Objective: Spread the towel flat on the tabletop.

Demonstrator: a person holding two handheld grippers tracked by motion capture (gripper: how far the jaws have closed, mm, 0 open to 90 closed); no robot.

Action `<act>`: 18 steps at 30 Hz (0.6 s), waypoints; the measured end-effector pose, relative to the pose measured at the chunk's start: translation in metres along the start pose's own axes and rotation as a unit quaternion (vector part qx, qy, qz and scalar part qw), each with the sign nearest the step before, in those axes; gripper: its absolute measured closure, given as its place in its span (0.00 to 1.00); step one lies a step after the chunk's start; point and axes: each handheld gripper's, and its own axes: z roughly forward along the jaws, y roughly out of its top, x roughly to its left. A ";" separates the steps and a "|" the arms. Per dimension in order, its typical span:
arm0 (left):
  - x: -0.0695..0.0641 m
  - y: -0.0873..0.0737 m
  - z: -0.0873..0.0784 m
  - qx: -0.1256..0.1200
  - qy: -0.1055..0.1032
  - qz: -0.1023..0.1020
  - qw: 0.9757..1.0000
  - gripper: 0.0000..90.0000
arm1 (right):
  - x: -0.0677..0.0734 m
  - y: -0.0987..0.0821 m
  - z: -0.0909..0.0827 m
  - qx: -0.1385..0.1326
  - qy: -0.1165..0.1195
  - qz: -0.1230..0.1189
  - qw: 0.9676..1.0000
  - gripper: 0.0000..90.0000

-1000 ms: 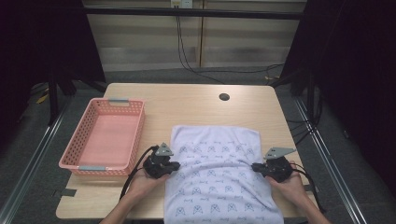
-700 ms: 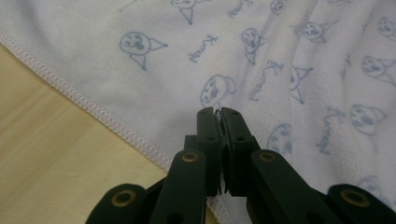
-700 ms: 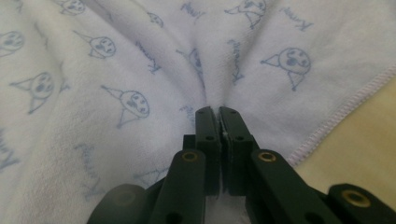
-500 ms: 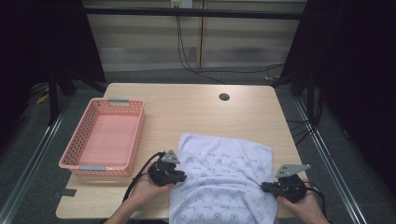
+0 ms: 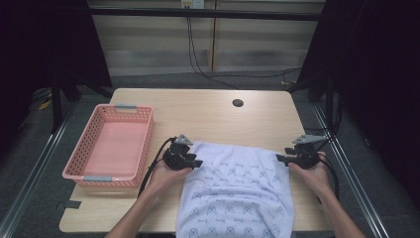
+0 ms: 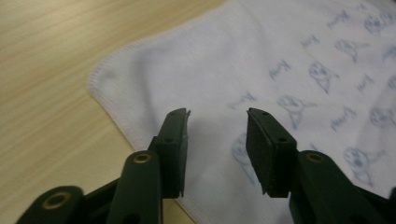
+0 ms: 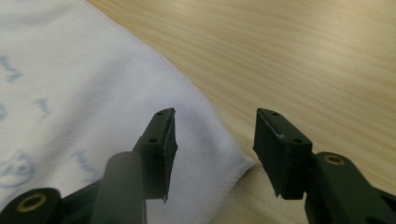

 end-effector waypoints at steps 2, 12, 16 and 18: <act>0.006 0.001 0.000 -0.012 0.011 -0.008 1.000 0.54 | -0.002 -0.004 0.005 0.007 0.004 0.005 1.000 0.55; 0.024 0.006 0.010 -0.017 0.049 -0.021 0.998 0.46 | 0.001 -0.007 0.002 -0.002 0.048 0.010 0.999 0.95; 0.029 0.005 0.015 -0.008 0.058 -0.021 0.998 0.49 | 0.000 -0.007 0.002 -0.003 0.049 0.009 0.999 0.95; 0.029 0.002 0.019 -0.004 0.054 -0.012 0.998 0.52 | 0.000 -0.007 0.002 -0.003 0.049 0.010 0.999 0.95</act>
